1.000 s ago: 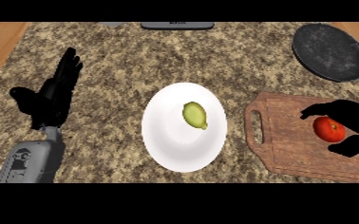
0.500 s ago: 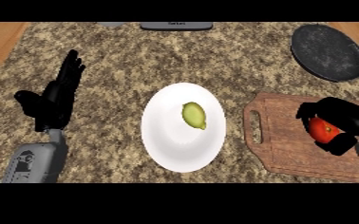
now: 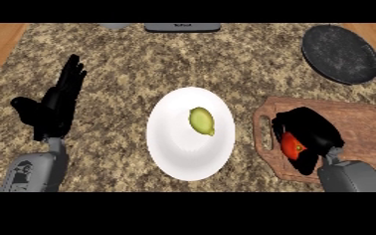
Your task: Pick the tomato from the cutting board and place it in the pan
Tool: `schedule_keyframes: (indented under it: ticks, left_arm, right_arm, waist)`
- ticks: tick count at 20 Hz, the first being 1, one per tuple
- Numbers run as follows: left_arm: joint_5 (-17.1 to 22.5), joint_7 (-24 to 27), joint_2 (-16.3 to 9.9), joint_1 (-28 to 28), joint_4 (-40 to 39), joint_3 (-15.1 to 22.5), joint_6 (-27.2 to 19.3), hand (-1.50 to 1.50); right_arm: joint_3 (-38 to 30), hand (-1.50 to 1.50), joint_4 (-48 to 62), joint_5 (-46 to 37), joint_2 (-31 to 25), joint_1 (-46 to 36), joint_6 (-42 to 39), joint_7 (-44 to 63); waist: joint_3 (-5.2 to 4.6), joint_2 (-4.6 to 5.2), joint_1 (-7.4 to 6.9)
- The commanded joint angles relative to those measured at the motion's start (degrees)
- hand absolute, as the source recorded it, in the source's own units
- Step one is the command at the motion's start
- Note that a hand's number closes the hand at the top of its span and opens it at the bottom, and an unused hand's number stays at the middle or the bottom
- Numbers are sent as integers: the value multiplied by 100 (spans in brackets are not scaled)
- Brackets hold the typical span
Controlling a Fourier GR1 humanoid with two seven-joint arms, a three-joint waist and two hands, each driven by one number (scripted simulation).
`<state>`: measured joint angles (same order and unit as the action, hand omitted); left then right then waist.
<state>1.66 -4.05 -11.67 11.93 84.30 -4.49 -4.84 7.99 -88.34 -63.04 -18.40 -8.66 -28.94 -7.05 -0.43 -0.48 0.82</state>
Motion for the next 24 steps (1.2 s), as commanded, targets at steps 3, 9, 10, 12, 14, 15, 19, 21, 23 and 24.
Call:
schedule_keyframes:
  ticks: [3, 9, 10, 12, 14, 15, 19, 21, 23, 24]
  left_arm:
    - [53, 47, -121, -59, -12, -129, 88, 0]
    - [35, -8, -119, 175, -140, -173, 77, 0]
    - [-45, -224, -64, -18, 310, -26, -1, 0]
    - [-34, -120, 24, 271, -85, -40, -3, 0]
    - [-123, -369, 37, 484, -105, -10, -108, 0]
    - [-171, 115, 209, 69, -148, 114, -74, 0]
    - [-86, -241, -29, 163, 147, 34, 80, 0]
    - [-165, -323, 80, 386, 46, 95, -50, 0]
    - [1, -233, -11, 147, 239, -48, 95, 0]
    - [-3, -97, 16, 195, -56, -37, 161, 0]
  right_arm:
    - [-473, 150, -1369, 170, 245, 263, 958, 110]
    - [-1362, 150, -2370, 1045, 468, 219, 564, 461]
    - [-1467, 150, -2452, 1032, 505, 150, 676, 553]
    - [-1895, 150, -2092, 1311, 504, -468, 585, 753]
    - [-1941, 150, -1782, 1420, 673, -789, 663, 942]
    - [-2363, 150, -1559, 1900, 608, -961, 559, 790]
    - [-3033, 150, -423, 2375, 528, -1700, 799, 859]
    - [-3595, 150, 218, 2725, -81, -2277, 590, 781]
    - [-3651, 150, 1206, 2549, -368, -2294, 1091, 79]
    - [-3544, 150, 1659, 2243, -514, -2432, 1420, -135]
  waist:
    - [40, 13, 39]
    - [42, 35, -13]
    - [44, 25, -51]
    - [42, 47, -65]
    - [43, 51, -85]
    - [43, 55, -100]
    - [47, 65, -166]
    - [47, 73, -152]
    - [48, 75, -195]
    - [47, 89, -197]
